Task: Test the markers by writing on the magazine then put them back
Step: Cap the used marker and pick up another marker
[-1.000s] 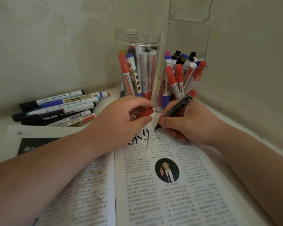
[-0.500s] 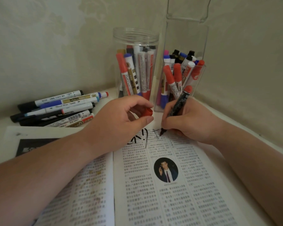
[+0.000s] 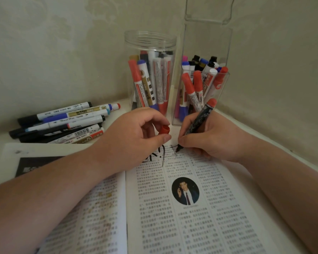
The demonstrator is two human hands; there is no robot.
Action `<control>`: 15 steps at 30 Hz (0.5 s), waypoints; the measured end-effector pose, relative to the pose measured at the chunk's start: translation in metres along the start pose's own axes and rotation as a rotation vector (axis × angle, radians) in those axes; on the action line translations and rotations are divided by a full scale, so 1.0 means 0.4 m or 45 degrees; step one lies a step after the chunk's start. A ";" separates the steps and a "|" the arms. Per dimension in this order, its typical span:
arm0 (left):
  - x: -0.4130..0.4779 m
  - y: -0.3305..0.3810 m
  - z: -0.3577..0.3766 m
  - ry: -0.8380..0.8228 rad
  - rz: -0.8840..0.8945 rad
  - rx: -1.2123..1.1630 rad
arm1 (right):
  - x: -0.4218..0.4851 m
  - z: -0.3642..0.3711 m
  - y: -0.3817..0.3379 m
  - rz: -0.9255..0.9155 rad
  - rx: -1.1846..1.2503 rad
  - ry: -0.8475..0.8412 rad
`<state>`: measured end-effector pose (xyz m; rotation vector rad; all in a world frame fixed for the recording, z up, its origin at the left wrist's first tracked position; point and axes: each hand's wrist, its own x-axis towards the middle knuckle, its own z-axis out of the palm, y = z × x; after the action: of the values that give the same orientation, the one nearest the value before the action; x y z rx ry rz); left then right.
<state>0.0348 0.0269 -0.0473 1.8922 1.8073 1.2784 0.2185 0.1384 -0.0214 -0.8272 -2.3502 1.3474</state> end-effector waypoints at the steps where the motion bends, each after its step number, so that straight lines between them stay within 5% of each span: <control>1: 0.000 0.000 0.001 0.005 -0.004 0.000 | 0.002 -0.001 0.002 -0.002 -0.008 0.016; 15: 0.000 0.002 0.000 -0.028 -0.069 -0.024 | 0.001 -0.004 -0.004 -0.020 -0.112 -0.043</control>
<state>0.0354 0.0267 -0.0467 1.8272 1.8163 1.2479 0.2184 0.1392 -0.0192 -0.8152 -2.4521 1.2700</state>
